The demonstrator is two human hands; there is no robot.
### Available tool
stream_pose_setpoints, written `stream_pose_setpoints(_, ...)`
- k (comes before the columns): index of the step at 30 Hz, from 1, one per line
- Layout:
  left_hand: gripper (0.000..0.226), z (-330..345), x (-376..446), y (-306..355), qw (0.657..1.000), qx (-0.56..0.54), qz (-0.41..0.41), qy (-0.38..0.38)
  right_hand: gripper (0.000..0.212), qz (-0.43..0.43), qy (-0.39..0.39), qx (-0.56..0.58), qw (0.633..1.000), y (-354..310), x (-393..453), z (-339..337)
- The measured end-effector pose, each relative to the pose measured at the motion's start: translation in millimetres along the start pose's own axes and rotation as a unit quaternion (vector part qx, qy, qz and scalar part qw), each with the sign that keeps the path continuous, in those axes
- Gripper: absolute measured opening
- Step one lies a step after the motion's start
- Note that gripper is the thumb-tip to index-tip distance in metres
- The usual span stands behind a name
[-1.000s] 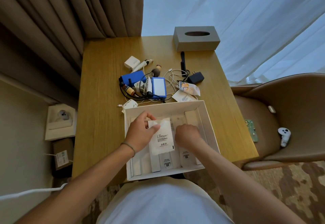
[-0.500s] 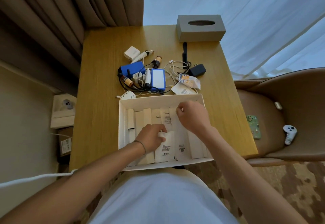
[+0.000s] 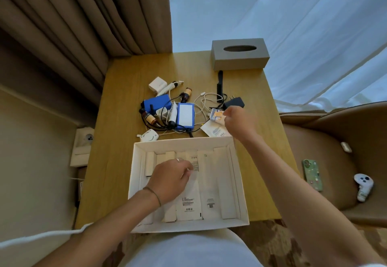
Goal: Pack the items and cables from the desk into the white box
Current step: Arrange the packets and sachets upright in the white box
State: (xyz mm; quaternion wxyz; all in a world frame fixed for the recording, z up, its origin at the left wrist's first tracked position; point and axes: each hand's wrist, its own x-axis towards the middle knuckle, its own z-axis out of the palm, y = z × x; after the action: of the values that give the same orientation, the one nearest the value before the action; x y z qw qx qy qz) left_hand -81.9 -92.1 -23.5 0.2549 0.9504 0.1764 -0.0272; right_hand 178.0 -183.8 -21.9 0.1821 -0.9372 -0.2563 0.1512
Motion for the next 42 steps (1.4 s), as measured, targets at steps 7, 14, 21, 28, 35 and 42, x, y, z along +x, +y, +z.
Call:
stream_pose_setpoints(7, 0.014, -42.2, 28.0, 28.8, 0.991, -0.106, -0.045, 0.07, 0.043, -0.076, -0.066, -0.092, 0.991, 18.4, 44.6, 38.4)
stream_pose_setpoints(14, 0.016, -54.2, 77.7, 35.4, 0.988, -0.116, -0.064, 0.082, 0.051, -0.108, -0.015, -0.162, 0.981, 26.5, 52.3, 53.5)
stream_pose_setpoints(21, 0.018, -47.7, 146.2, 35.0, 0.996, -0.043, -0.08, -0.016, 0.024, -0.006, 0.025, 0.237, 0.971, 34.0, 49.0, 24.6)
stream_pose_setpoints(28, 0.027, -6.8, 201.8, 32.8, 0.981, 0.133, 0.018, -0.143, 0.02, 0.187, -0.089, 0.557, 0.804, 58.3, 26.8, -17.5)
stream_pose_setpoints(35, 0.058, 31.7, 225.5, 26.3, 0.933, 0.261, 0.129, -0.213, 0.026, 0.23, -0.11, 0.642, 0.723, 68.4, -5.4, -33.3)
stream_pose_setpoints(42, 0.083, 42.1, 237.2, 25.4, 0.905, 0.317, 0.206, -0.197, 0.029, 0.219, -0.106, 0.655, 0.716, 70.1, -20.0, -40.1)
